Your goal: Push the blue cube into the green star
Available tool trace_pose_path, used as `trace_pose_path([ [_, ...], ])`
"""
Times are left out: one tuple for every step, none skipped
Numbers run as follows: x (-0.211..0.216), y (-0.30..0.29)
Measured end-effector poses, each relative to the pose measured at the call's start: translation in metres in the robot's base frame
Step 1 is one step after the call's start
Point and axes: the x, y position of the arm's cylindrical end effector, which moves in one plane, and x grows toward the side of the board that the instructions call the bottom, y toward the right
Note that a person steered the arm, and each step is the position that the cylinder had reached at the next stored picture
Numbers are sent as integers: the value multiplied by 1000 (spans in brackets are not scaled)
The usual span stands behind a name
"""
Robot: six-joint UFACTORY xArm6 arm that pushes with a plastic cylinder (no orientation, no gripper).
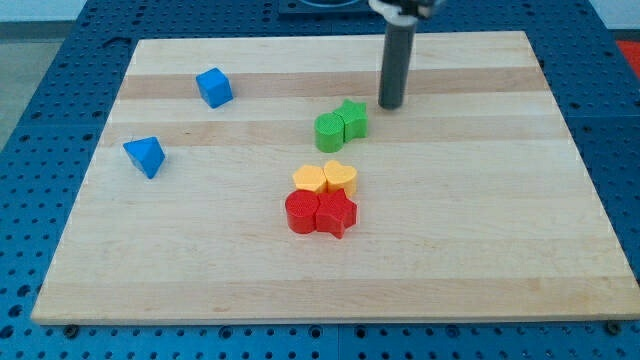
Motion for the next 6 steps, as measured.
trace_pose_path([
  [-40,-86],
  [-44,-199],
  [-43,-295],
  [-24,-340],
  [-6,-320],
  [-1,-250],
])
